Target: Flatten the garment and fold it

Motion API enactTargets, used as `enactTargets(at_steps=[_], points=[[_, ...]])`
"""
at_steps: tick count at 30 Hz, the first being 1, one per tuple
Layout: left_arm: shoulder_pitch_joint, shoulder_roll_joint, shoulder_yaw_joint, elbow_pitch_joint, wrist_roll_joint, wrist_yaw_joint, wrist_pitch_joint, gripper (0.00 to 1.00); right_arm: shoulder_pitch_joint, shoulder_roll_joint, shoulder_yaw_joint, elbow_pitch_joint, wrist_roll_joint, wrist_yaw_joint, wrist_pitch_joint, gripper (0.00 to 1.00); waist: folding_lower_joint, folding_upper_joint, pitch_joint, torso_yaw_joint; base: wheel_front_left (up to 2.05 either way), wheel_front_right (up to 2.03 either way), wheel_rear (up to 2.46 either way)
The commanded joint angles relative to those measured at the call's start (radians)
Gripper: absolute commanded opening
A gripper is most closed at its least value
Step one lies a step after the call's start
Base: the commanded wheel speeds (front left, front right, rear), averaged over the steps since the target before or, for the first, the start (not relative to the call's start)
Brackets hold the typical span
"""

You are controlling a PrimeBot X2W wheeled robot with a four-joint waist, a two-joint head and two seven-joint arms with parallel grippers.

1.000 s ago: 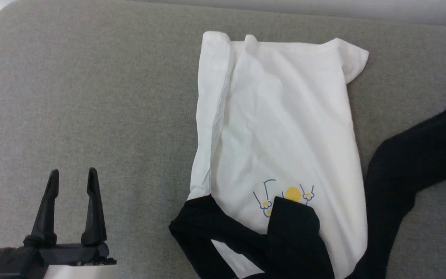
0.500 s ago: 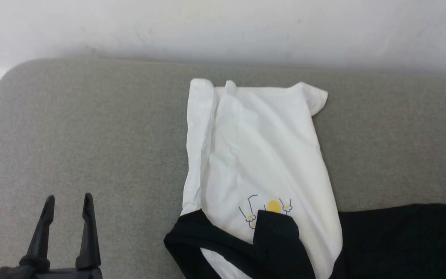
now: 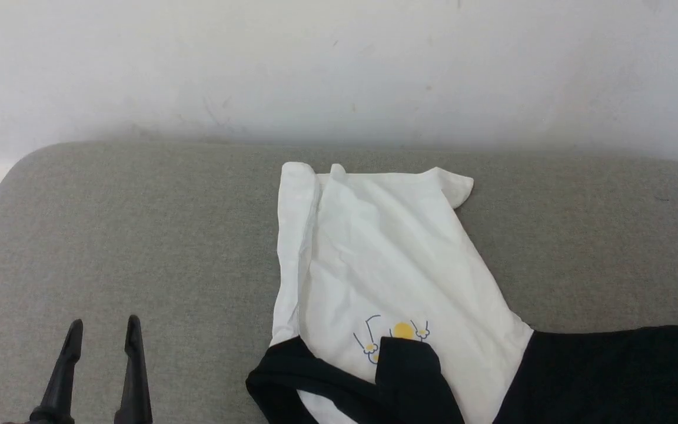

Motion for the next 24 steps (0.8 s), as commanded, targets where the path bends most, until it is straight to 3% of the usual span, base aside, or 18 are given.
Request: enactTargets(at_steps=[1,7,14,24], points=[[0.006,0.003,0.001,-0.005,0.003,0.008,0.005,1.00,-0.001,-0.002,0.024,-0.014,0.009,-0.001,-0.008,0.00,0.0001,0.0000,-0.004,-0.002,0.00,0.00,0.00],[-0.007,0.005,-0.012,-0.009,0.002,0.007,0.006,1.00,-0.011,0.000,0.247,-0.112,0.038,-0.001,0.016,0.00,0.0001,0.0000,0.001,0.008,0.00,0.00,0.00],[-0.020,0.002,-0.021,-0.006,-0.003,0.012,-0.004,1.00,-0.025,0.032,0.590,-0.219,0.054,-0.001,0.059,0.00,0.0001,0.0000,0.006,0.026,0.00,0.00,0.00],[-0.030,0.003,-0.023,0.000,-0.011,0.019,-0.016,1.00,-0.044,0.049,0.998,-0.191,0.081,-0.001,0.024,0.00,0.0001,0.0000,0.031,0.058,0.00,0.00,0.00]])
